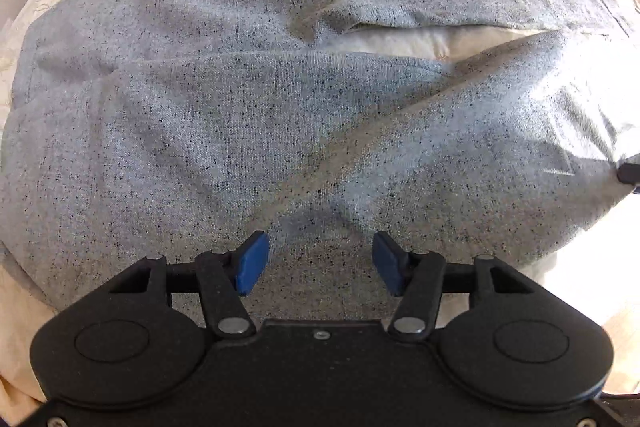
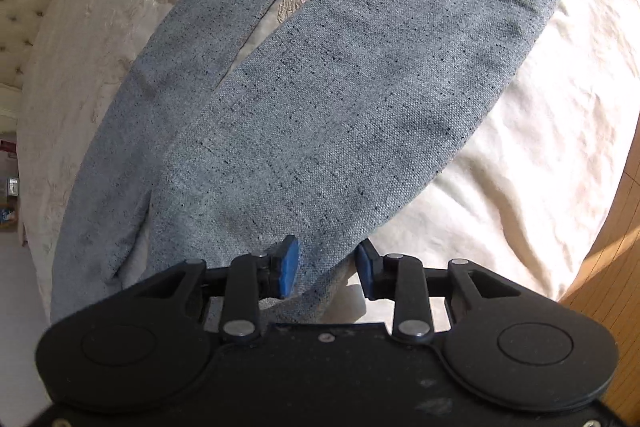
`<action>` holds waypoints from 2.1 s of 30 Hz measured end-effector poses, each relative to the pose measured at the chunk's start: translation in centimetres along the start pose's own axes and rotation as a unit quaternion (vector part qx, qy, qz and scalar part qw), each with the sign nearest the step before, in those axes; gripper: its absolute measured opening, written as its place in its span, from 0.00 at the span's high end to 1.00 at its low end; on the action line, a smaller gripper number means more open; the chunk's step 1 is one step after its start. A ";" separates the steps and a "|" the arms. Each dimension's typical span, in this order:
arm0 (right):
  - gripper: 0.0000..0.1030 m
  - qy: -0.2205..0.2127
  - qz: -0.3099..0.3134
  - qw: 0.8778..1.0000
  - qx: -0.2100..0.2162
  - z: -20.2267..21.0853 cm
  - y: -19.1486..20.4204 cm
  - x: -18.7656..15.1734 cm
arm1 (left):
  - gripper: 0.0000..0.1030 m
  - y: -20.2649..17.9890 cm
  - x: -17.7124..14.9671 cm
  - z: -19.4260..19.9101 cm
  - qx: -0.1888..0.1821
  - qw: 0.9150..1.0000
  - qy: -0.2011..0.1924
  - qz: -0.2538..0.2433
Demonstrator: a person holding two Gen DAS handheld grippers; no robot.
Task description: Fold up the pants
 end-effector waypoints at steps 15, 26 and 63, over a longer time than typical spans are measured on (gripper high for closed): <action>0.95 -0.002 0.215 0.972 -0.097 2.2 0.6 -4.2 | 0.42 -3.1 7.3 -2.0 0.026 0.998 -0.061 0.001; 0.72 -0.085 0.259 0.957 -0.099 6.9 1.0 3.6 | 0.42 -5.4 4.0 -3.7 0.002 1.000 0.000 0.007; 0.95 -0.073 0.317 0.941 -0.092 1.3 -4.9 20.0 | 0.42 -7.9 2.4 0.8 0.048 0.995 0.004 0.091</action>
Point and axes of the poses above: each gripper's, at about its wrist camera, not at the fingertips, and z roughly against the way its jaws point, y to its left, x to its top, the point moved 2 cm from there along -z, roughly the way its jaws point, and after that the axes turned 8 degrees about -z, right-handed, at the moved point
